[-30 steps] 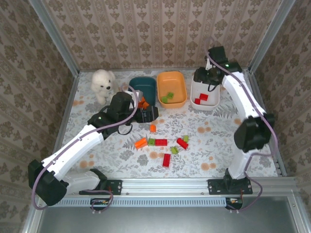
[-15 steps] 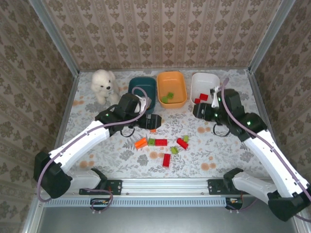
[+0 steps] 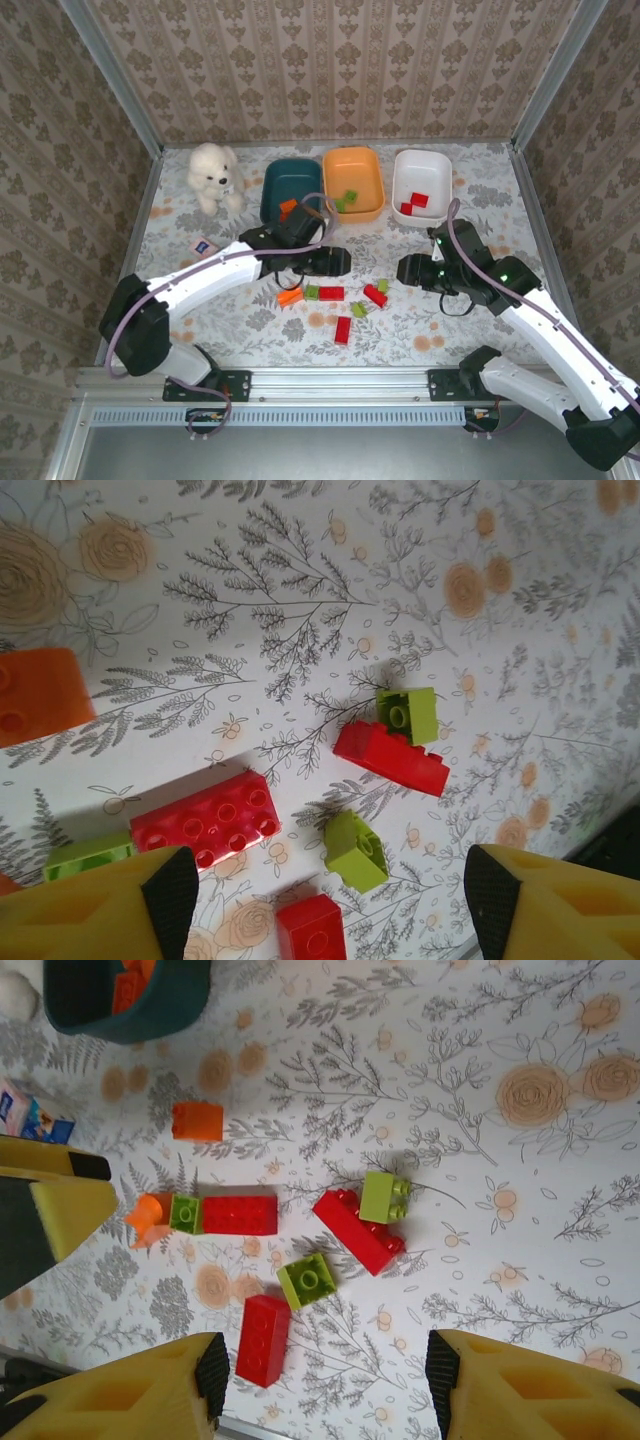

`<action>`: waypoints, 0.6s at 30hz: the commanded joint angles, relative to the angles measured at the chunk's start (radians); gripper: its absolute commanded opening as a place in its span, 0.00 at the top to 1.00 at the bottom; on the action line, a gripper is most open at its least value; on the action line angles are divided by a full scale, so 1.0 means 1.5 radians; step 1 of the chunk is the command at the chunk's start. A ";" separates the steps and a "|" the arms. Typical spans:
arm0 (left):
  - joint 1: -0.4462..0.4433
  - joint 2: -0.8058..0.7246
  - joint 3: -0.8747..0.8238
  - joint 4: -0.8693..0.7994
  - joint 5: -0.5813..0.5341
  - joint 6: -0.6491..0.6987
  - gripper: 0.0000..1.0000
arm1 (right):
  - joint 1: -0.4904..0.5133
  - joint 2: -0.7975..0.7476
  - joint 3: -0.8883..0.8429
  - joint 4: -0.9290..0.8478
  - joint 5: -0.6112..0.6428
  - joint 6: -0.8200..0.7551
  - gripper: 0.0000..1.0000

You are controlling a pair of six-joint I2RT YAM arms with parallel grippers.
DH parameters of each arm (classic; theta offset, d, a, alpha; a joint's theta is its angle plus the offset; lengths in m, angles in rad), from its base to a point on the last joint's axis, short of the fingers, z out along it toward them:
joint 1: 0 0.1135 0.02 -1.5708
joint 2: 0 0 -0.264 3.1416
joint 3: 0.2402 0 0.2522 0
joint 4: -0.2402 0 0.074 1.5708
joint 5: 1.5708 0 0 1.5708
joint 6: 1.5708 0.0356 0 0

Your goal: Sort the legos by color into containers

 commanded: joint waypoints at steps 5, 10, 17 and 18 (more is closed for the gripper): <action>-0.054 0.107 0.119 -0.045 -0.048 -0.043 0.31 | 0.007 -0.008 0.038 -0.051 0.012 -0.028 0.42; -0.102 0.242 0.292 -0.155 -0.078 0.047 0.36 | 0.007 -0.072 0.062 -0.060 0.046 -0.029 0.43; -0.130 0.384 0.444 -0.254 -0.096 0.067 0.47 | 0.007 -0.194 0.116 -0.044 0.084 -0.014 0.40; -0.134 0.395 0.454 -0.262 -0.101 0.066 0.47 | 0.007 -0.196 0.127 -0.049 0.083 -0.009 0.40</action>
